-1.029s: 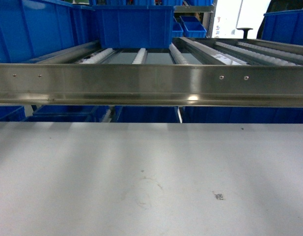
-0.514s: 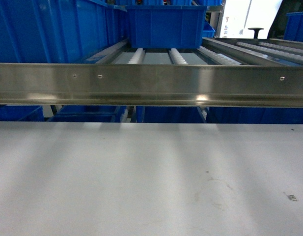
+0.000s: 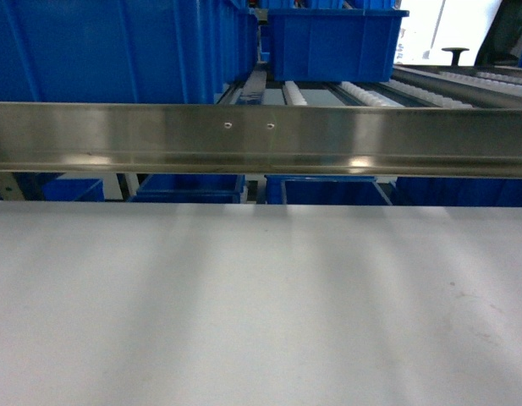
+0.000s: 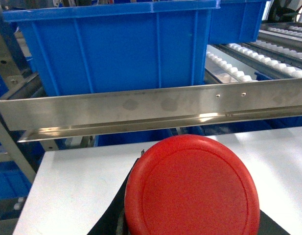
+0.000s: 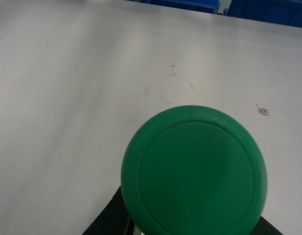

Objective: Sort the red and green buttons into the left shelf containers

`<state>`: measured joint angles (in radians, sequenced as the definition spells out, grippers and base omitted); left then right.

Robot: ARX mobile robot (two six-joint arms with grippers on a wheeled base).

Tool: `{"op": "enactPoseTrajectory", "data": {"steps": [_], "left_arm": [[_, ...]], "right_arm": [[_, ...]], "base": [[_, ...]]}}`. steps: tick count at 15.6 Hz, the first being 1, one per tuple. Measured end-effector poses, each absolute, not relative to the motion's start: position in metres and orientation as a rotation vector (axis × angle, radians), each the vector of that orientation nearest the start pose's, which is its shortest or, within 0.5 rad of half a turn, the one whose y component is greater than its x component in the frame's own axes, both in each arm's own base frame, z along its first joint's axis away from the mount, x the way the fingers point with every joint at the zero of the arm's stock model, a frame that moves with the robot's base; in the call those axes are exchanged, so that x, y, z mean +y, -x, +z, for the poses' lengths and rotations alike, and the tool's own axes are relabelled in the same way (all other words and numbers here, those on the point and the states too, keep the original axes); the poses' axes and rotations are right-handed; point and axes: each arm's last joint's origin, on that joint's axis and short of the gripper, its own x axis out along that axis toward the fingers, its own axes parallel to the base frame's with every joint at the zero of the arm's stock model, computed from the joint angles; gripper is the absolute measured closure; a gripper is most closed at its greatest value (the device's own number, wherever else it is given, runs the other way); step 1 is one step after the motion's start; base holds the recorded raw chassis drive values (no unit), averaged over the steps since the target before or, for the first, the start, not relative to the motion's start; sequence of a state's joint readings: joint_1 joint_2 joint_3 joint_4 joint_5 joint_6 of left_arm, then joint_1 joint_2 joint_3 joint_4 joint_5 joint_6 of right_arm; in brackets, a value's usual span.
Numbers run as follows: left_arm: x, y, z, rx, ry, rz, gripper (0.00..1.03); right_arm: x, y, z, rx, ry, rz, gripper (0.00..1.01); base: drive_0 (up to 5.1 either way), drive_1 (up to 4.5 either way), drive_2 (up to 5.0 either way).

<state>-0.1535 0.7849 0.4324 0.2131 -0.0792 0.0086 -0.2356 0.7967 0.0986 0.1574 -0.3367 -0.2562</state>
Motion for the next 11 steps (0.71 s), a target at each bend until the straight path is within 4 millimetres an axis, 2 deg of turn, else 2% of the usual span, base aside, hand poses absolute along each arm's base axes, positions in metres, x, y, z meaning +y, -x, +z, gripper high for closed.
{"op": "enactPoseTrajectory", "data": {"steps": [11], "left_arm": [[-0.0256, -0.1778, 0.2484, 0.137, -0.025, -0.077, 0.78]], "right_arm": [[-0.0241, -0.1415, 0.1320, 0.500, 0.098, 0.164, 0.75]], "base": [[-4.8, 1.45, 3.4]]}}
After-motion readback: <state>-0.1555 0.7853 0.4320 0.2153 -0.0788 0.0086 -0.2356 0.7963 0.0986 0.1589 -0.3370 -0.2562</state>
